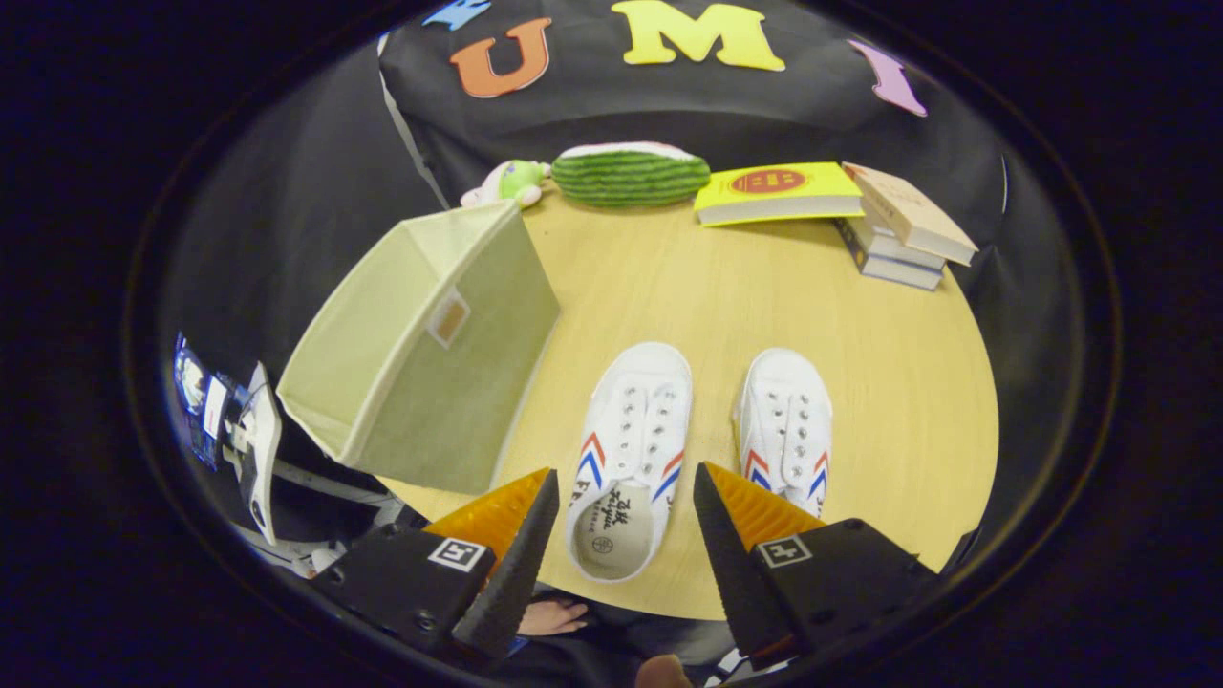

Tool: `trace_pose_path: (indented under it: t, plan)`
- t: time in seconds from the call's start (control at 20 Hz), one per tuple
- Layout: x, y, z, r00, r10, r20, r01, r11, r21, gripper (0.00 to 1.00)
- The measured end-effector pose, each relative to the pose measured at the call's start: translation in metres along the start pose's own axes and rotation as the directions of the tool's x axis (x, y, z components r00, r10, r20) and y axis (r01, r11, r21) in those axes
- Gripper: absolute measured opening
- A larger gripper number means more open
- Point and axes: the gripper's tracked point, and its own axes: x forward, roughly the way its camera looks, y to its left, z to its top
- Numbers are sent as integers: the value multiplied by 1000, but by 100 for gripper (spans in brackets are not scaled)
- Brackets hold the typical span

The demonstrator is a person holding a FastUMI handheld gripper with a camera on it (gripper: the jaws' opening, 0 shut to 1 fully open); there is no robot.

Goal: Open the storage box then place both shoes into the box .Put the left shoe in first, then the right shoe, with the right side of both shoes facing outward in a uniform manner.

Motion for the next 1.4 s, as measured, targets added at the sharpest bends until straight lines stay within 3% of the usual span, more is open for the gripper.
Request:
trace_pose_path:
  t: [0.3,0.55,0.75,0.8,1.0,1.05,1.2,1.4]
  plan:
    - [32,-20,-30,992,-1,-125,3,1000,12,86]
    - [59,-23,-34,988,23,-155,-12,997,71,83]
    - [66,-18,-34,982,89,-167,-64,987,150,75]
    - [67,-15,-34,979,115,-169,-88,983,158,70]
    - [65,-7,-33,974,177,-144,-147,969,197,34]
    - [65,-8,-32,974,188,-129,-157,964,215,31]
    - [64,-11,-33,965,245,-92,-203,923,327,8]
    - [57,-4,-29,948,315,-51,-266,867,421,6]
